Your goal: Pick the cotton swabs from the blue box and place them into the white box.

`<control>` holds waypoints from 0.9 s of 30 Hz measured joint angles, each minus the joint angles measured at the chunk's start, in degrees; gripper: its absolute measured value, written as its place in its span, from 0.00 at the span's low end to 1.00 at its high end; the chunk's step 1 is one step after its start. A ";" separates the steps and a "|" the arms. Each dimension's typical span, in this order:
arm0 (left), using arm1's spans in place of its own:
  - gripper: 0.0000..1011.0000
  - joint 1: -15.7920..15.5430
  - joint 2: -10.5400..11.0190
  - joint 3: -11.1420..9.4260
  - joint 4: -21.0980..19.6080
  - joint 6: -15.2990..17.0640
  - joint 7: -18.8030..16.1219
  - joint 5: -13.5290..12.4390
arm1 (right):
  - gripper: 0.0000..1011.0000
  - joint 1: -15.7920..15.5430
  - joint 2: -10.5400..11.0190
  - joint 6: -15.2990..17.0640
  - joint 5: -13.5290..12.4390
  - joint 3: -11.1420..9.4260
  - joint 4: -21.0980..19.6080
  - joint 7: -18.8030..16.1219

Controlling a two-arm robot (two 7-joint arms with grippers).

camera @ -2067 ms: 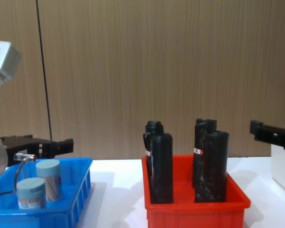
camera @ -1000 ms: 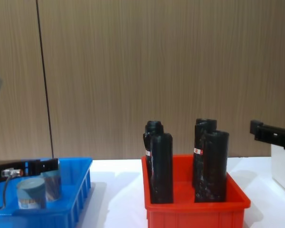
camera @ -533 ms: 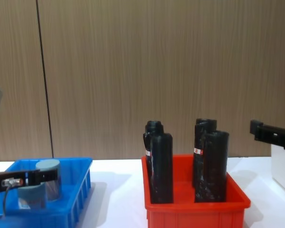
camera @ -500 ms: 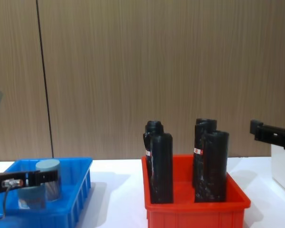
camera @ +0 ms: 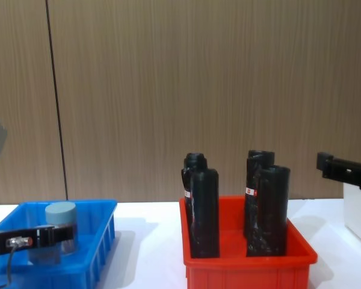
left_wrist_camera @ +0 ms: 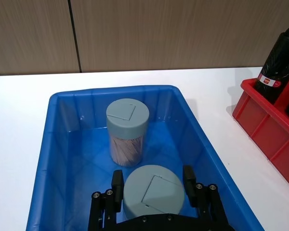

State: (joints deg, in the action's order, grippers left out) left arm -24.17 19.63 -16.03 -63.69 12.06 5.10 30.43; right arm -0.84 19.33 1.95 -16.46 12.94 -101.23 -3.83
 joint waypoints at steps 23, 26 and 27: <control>0.67 -0.20 0.95 0.14 -9.90 0.10 2.86 -5.94 | 0.99 0.00 0.00 0.00 0.00 0.00 0.00 0.00; 0.67 -0.29 1.15 0.20 -12.24 0.31 3.94 -6.52 | 0.99 0.00 0.00 0.00 0.00 0.00 0.00 0.00; 0.67 -0.34 1.18 0.23 -12.75 0.37 4.23 -6.59 | 0.99 0.00 0.00 0.00 0.00 0.00 0.00 0.00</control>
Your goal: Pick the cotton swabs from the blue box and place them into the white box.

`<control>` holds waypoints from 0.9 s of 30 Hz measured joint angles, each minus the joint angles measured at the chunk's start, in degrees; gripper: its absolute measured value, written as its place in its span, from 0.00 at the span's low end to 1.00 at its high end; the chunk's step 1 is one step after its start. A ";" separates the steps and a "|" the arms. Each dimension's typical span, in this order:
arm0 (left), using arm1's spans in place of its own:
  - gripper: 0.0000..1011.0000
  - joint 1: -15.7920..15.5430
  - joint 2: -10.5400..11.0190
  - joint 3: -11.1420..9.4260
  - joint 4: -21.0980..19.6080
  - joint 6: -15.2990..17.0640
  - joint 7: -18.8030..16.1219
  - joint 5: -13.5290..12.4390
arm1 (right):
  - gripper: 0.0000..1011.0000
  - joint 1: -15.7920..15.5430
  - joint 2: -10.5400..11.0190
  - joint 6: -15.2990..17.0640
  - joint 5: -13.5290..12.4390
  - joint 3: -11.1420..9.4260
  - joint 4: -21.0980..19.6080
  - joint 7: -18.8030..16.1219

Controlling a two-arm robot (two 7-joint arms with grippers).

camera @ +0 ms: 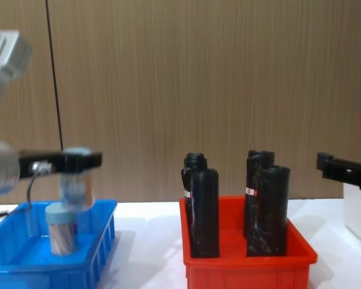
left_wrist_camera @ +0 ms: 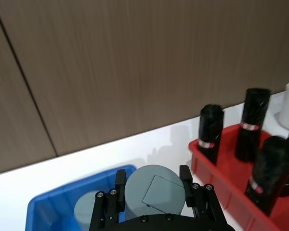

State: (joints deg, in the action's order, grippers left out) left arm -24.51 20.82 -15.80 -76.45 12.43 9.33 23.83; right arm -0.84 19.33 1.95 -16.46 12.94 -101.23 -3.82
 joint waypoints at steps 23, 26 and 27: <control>0.67 -4.81 -1.08 -0.09 -8.35 7.62 13.31 3.17 | 0.99 0.00 0.00 0.00 0.00 0.00 0.00 0.00; 0.67 -5.72 -1.46 -0.21 -8.62 9.63 14.75 4.07 | 0.99 0.00 0.00 0.00 0.00 0.00 0.00 0.00; 0.67 -6.28 -1.73 -0.29 -8.69 10.86 15.47 4.62 | 0.99 0.00 0.00 0.00 0.00 0.00 0.00 0.00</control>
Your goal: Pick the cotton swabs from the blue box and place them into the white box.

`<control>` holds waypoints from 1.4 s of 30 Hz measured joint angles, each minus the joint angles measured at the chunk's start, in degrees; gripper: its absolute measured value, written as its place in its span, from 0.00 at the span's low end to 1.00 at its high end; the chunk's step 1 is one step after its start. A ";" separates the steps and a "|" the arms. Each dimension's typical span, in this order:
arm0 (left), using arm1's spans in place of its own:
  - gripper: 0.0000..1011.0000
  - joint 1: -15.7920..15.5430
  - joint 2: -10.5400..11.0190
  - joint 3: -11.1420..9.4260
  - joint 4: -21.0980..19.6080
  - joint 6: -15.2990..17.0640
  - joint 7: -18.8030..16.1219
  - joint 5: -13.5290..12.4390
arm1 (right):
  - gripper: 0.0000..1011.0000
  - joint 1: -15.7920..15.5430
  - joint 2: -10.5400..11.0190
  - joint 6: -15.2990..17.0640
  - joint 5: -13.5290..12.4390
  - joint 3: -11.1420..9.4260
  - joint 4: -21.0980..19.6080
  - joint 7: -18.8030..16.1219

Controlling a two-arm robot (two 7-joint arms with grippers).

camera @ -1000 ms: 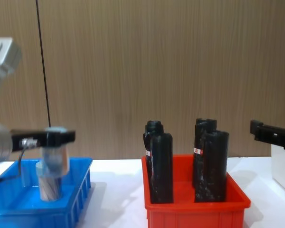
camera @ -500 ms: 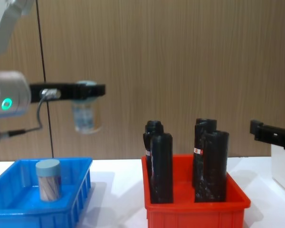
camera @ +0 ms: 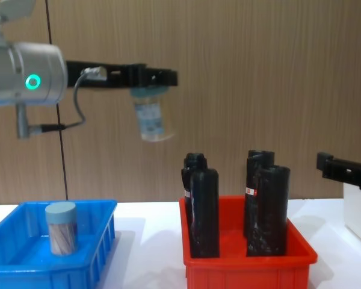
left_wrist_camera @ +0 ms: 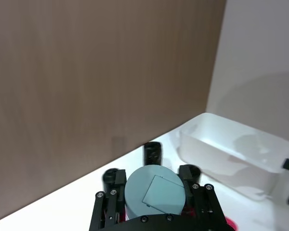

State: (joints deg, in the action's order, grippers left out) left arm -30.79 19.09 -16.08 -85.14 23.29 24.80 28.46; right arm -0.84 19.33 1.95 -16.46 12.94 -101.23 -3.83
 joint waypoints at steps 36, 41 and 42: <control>0.67 -11.23 -5.76 -3.19 6.15 15.04 10.28 1.05 | 0.99 0.54 0.14 1.35 1.18 -0.05 -0.40 -0.90; 0.67 -11.60 -5.94 -3.32 6.42 15.38 10.57 0.96 | 0.99 1.87 0.34 4.13 2.95 -0.10 -1.09 -2.62; 0.67 -11.72 -5.99 -3.35 6.49 15.48 10.67 0.94 | 0.99 2.09 0.36 4.61 3.22 -0.11 -1.17 -2.91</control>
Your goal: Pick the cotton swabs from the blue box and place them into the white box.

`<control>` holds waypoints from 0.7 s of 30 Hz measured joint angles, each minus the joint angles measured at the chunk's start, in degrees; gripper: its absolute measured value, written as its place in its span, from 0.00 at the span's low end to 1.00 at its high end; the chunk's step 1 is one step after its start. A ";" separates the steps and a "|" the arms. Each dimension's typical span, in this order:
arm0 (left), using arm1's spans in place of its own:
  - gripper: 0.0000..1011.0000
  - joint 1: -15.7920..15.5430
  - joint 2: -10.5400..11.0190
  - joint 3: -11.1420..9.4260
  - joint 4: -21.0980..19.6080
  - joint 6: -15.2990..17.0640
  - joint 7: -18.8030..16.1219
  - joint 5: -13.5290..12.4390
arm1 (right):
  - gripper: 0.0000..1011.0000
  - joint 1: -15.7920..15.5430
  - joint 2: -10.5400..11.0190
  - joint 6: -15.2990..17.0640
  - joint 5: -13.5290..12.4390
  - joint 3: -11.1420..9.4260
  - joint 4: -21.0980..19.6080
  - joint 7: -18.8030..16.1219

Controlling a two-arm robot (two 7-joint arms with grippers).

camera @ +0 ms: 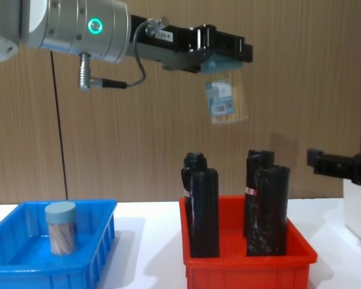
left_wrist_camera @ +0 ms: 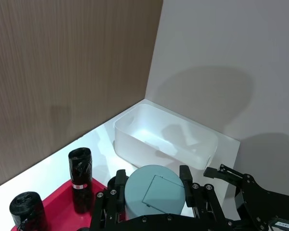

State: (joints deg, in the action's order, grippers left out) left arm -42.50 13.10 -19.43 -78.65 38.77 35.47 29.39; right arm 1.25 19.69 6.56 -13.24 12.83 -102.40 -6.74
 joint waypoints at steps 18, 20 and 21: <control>0.67 -0.55 -0.26 -0.18 0.41 0.53 0.48 -0.16 | 0.99 2.15 -0.89 3.77 -0.69 -0.11 -0.29 -2.84; 0.67 -0.57 -0.27 -0.19 0.42 0.55 0.50 -0.17 | 0.99 2.37 -1.09 4.08 -1.01 -0.08 -0.25 -3.05; 0.67 -0.59 -0.28 -0.20 0.43 0.57 0.51 -0.18 | 0.99 2.56 -1.28 4.41 -1.41 -0.05 -0.23 -3.28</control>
State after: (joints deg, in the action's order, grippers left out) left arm -43.10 12.83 -19.63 -78.21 39.34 35.98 29.22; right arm 3.81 18.41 10.97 -14.65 12.78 -102.63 -10.02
